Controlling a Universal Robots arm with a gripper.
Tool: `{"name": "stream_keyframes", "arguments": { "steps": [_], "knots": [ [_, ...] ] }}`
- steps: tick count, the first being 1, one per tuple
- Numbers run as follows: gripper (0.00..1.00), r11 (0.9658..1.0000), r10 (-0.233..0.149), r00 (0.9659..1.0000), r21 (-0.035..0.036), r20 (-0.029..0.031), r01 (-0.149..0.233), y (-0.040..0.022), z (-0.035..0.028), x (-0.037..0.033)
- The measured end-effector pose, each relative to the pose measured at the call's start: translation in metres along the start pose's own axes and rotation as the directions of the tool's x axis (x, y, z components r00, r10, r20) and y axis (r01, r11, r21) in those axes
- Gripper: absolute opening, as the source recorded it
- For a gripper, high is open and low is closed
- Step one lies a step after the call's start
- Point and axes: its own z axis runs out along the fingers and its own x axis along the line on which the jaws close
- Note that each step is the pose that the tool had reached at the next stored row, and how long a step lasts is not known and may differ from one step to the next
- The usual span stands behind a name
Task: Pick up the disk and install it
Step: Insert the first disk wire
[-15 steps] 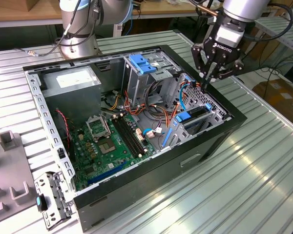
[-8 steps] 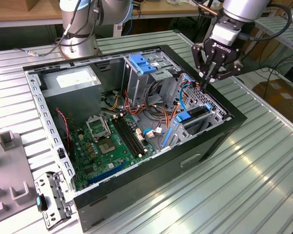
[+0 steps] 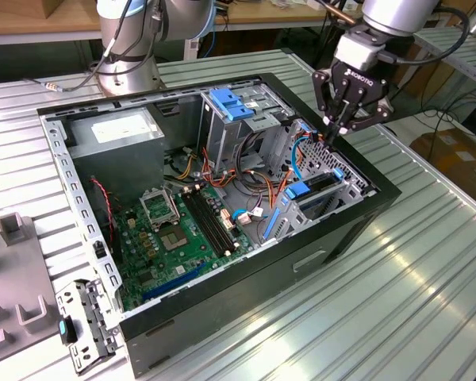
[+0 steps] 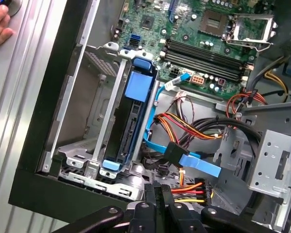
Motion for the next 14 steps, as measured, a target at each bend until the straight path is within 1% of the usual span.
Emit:
{"name": "stream_keyframes", "arguments": {
  "steps": [2, 8, 12, 13, 14],
  "knots": [
    [0.16, 0.9999, 0.013, 0.9999, -0.0004, 0.0004, -0.013, 0.0007, 0.0001, -0.0001],
    [0.16, 0.9999, 0.015, 0.9999, -0.0005, 0.0004, -0.015, 0.0034, 0.0002, -0.0009],
    [0.16, 0.9986, 0.053, 0.9986, -0.0022, -0.0010, -0.053, 0.0037, 0.0010, -0.0010],
    [0.16, 0.9975, 0.071, 0.9975, -0.0029, -0.0008, -0.071, 0.0037, 0.0012, -0.0010],
    [0.16, 0.9951, 0.099, 0.9951, -0.0038, -0.0002, -0.099, 0.0037, 0.0016, -0.0010]
  ]
}}
